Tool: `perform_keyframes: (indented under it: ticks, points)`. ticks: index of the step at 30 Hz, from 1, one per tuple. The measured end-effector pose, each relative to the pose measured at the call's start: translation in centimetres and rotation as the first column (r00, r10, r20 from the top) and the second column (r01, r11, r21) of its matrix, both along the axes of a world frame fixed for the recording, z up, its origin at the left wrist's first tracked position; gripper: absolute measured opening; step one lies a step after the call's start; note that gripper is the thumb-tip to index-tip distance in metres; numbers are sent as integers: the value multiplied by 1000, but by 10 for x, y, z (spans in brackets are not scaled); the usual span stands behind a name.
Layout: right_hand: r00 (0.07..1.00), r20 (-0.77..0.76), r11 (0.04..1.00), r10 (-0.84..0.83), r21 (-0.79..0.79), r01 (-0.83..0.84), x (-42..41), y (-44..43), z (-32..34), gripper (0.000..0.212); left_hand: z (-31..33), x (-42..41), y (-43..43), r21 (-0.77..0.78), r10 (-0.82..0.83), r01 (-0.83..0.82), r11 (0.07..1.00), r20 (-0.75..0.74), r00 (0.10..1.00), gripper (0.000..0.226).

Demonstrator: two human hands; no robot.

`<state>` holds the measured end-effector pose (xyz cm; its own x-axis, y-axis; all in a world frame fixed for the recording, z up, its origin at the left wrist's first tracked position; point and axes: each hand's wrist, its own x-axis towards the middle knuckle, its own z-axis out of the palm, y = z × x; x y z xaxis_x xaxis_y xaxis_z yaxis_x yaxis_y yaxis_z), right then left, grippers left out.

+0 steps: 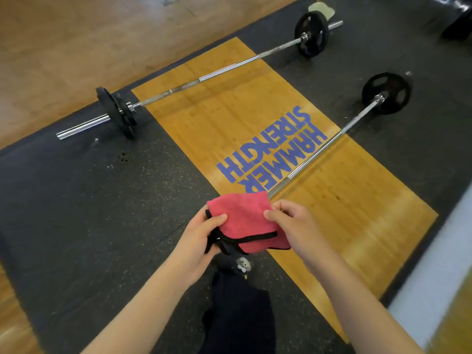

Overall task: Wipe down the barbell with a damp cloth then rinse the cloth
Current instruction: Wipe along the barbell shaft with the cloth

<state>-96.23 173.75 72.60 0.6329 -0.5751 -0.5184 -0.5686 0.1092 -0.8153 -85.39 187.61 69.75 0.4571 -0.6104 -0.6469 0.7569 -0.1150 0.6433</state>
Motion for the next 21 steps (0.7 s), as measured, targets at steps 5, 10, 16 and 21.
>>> perform_keyframes:
  ticks: [5,10,16,21]
  points:
    - [994,-49,995,98,-4,-98,33,-60,-21,35,-25,20,-52,29,70,-70,997,2,998,26]
    - [984,-47,985,174,-8,-175,60,-130,-34,33,-44,32,-114,76,150,-147,986,-39,988,26]
    - [976,-17,976,218,0,-218,68,-197,-57,35,-59,31,-178,109,185,-183,977,-12,983,27]
    - [956,-26,956,291,53,-289,58,-253,-91,31,-76,9,-231,171,278,-277,946,20,960,27]
